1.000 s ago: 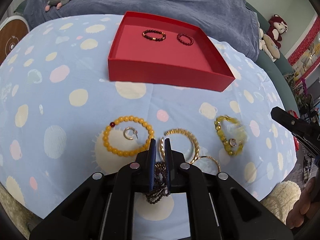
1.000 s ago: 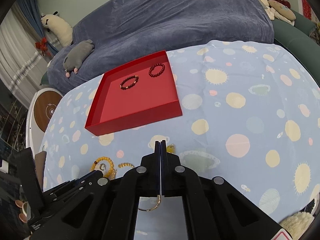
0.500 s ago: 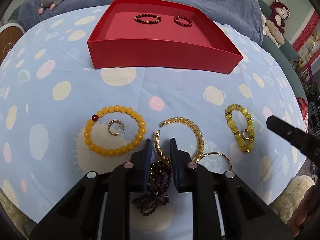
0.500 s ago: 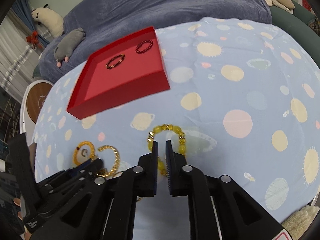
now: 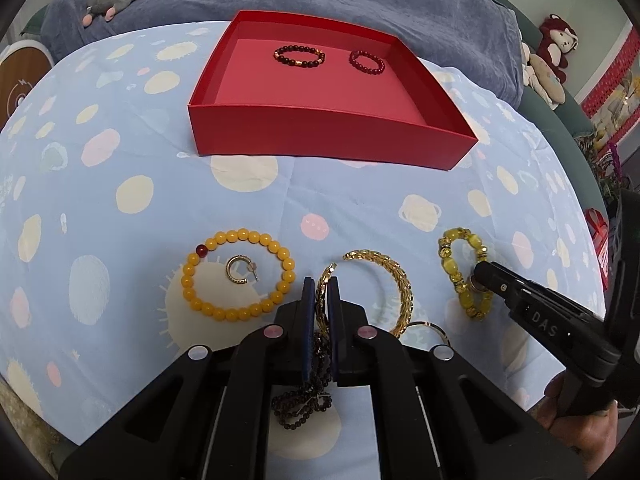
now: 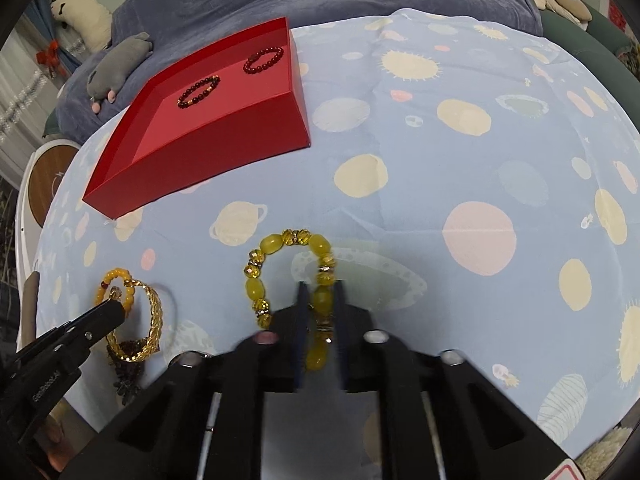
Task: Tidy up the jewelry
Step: 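Carry the cuff and yellow bracelet into the red box and open both tools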
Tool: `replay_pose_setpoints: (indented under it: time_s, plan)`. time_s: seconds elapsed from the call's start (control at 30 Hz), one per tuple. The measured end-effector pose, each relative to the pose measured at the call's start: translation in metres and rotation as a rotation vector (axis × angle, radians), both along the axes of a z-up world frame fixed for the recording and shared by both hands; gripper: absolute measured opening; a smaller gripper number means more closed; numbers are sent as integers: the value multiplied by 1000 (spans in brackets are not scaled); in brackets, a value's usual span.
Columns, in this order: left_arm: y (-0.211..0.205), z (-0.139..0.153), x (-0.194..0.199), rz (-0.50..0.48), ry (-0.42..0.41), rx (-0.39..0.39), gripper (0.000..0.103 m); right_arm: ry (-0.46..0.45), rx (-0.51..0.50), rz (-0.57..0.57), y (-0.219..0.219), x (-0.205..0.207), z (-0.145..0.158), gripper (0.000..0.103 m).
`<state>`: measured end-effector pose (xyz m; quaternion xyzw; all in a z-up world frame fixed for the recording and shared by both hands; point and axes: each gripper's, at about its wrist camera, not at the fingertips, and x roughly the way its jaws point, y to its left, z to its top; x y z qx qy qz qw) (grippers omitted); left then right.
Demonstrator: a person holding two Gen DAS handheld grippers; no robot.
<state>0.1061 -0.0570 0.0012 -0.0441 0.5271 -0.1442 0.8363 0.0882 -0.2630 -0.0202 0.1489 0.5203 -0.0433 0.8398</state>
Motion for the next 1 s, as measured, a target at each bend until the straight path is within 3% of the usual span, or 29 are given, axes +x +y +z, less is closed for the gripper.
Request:
replay_pose_setpoints:
  time_s: [0.1,0.33,0.57,0.77,1.0]
  plan:
    - [4,11,-1,-1,-9,-8,6,-42,2,0,1,-2,17,9]
    - [11,48,12,0,-48,-31,6,-193,21,31,5,5,92,9]
    - [14,85,57,3,-114,-50,6,-292,43,92,10,50,147,9]
    - [11,90,122,10,-148,-19,6,-292,91,127,14,118,146,9]
    - [3,57,185,34,-103,19,6,-212,146,133,21,192,104,9]
